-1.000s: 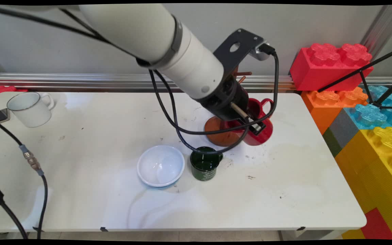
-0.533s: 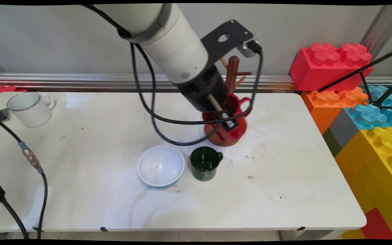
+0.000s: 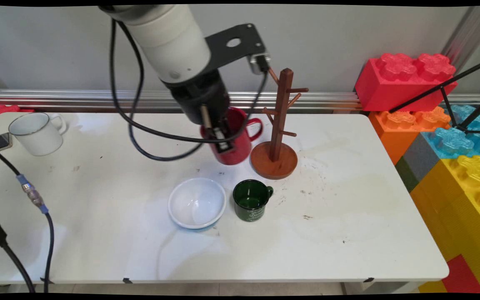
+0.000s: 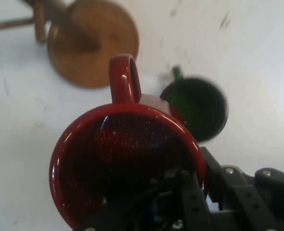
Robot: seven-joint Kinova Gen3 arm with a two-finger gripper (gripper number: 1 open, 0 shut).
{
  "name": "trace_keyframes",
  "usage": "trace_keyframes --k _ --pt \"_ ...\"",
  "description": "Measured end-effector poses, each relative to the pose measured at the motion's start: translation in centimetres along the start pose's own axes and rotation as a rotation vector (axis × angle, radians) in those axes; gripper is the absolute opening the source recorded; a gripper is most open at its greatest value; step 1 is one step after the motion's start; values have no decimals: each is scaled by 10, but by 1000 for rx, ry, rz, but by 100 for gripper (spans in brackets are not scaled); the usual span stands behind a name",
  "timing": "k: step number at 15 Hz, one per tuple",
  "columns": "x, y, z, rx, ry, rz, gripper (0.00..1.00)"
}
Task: Place the picked object on the table
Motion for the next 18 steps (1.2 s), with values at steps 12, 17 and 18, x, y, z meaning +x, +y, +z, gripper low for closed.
trace_keyframes --k 12,17,18 --pt "-40 -68 20 70 -159 129 0" --pt "-55 -90 50 62 -173 140 0" --pt "-58 -94 58 58 -175 137 0"
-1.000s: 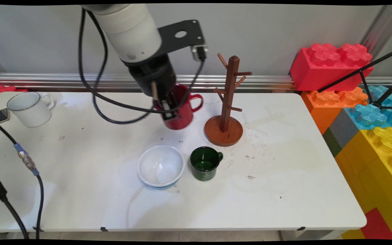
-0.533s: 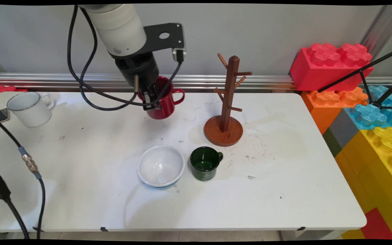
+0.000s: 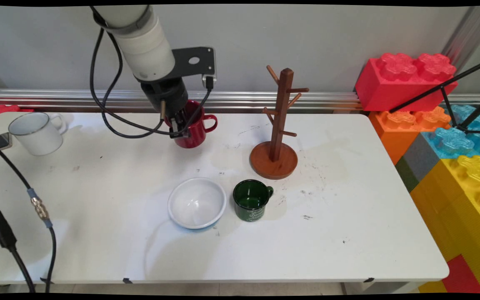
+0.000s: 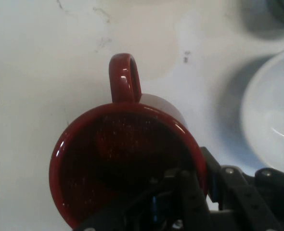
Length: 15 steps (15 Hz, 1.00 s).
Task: Place the picked object on the table
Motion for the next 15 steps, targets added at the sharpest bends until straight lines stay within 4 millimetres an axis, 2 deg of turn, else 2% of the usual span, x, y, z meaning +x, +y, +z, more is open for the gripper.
trace_keyframes --k 4,9,15 --pt "-5 -10 33 -12 1 -8 0" --pt "-4 -12 66 -42 19 -40 0" --pt "3 -11 89 -75 38 -66 0"
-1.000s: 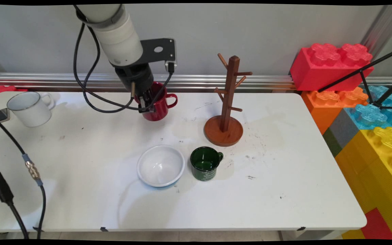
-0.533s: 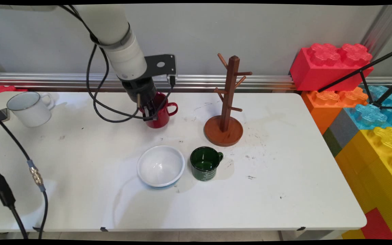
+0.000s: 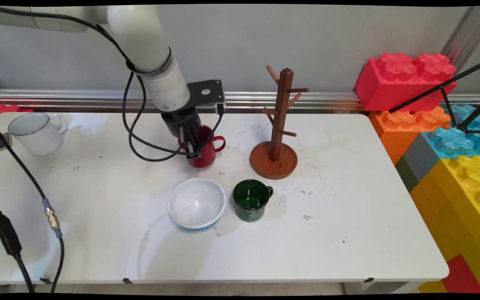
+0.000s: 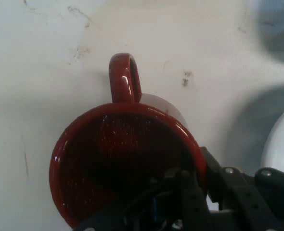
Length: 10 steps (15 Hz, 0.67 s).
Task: Place the picked object on the table
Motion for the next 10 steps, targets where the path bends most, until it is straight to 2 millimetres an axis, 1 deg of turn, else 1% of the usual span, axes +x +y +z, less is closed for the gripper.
trace_keyframes --k 5,10 --pt "1 0 12 -13 9 -12 0" --pt "1 0 19 -21 15 -17 0"
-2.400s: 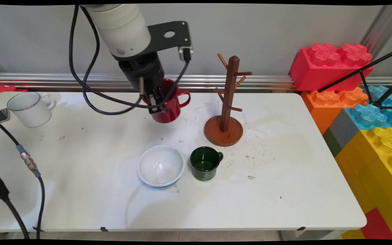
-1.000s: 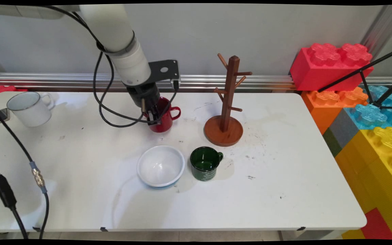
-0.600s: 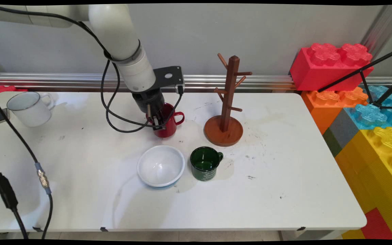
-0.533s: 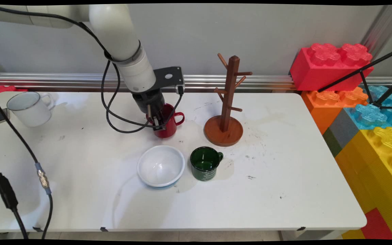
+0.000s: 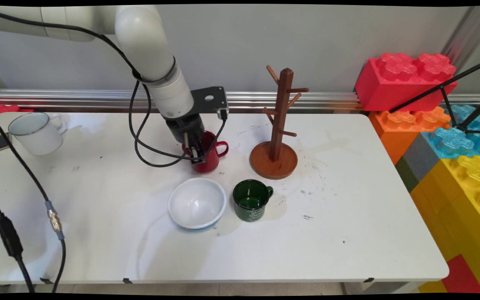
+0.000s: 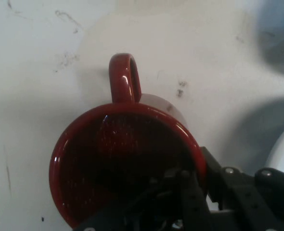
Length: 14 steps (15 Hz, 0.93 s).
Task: Place the picked object on the table
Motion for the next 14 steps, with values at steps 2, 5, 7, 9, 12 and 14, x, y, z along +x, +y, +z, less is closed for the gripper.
trace_keyframes --k 2,5,7,9,12,14 --pt "-1 0 1 -2 1 -2 0" --pt "-1 0 4 -5 5 -5 0" --pt "-2 0 5 -5 7 -7 0" --pt "-3 0 7 -7 11 -10 0" --pt "-4 -1 10 -8 14 -13 0" --pt "-5 -1 11 -9 15 -14 0"
